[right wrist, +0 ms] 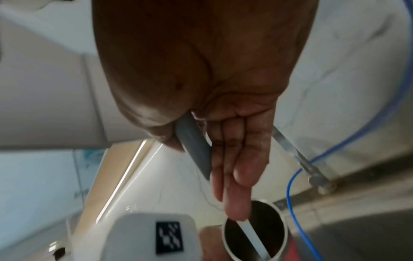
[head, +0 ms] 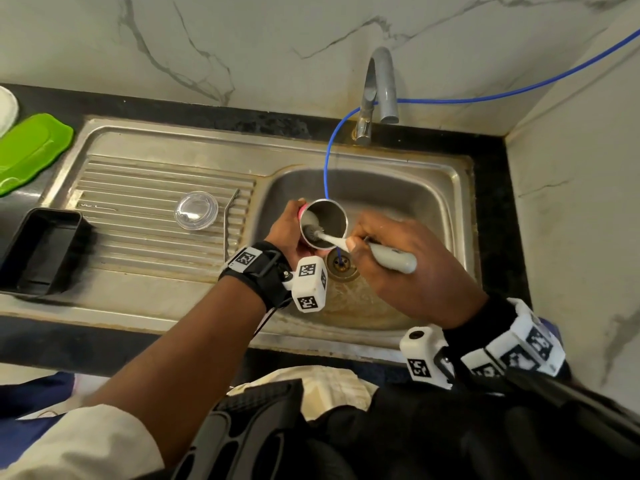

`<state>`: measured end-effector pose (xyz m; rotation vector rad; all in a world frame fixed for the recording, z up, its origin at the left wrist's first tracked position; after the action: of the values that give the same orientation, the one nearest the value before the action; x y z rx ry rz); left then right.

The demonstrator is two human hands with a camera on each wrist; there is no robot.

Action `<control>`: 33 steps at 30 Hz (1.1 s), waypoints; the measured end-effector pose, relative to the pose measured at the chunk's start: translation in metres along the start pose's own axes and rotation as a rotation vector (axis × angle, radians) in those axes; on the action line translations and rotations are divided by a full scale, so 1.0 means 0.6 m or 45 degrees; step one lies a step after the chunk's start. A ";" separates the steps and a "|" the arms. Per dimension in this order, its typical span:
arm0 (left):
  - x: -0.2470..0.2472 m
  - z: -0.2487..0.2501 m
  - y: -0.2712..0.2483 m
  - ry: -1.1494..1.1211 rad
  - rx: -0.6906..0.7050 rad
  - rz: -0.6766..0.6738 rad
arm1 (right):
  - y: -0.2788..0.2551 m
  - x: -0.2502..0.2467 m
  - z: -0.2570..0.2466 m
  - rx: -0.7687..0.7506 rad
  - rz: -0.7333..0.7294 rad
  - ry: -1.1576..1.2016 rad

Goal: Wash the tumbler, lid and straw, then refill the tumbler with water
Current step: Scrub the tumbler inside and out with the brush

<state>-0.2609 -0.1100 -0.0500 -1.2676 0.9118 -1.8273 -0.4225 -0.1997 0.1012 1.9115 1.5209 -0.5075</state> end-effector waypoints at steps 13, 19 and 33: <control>-0.002 -0.009 -0.007 0.015 -0.018 0.018 | -0.006 -0.003 0.012 0.046 0.154 0.182; -0.003 0.008 -0.014 -0.053 0.005 -0.041 | -0.022 -0.006 0.033 0.018 0.091 0.095; 0.006 -0.007 -0.015 0.038 -0.018 0.000 | 0.011 0.006 0.001 -0.042 -0.035 -0.014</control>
<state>-0.2674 -0.1079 -0.0419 -1.2522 0.9426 -1.8474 -0.4154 -0.1985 0.1003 1.8619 1.5416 -0.5010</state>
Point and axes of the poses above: each hand's wrist, its own y-axis towards the middle knuckle, its own x-axis out of the palm, z = x × y, the point moved 3 cm from there along y, towards the middle knuckle, and after that the axes turned 10 degrees about -x, right-handed, at the moved point
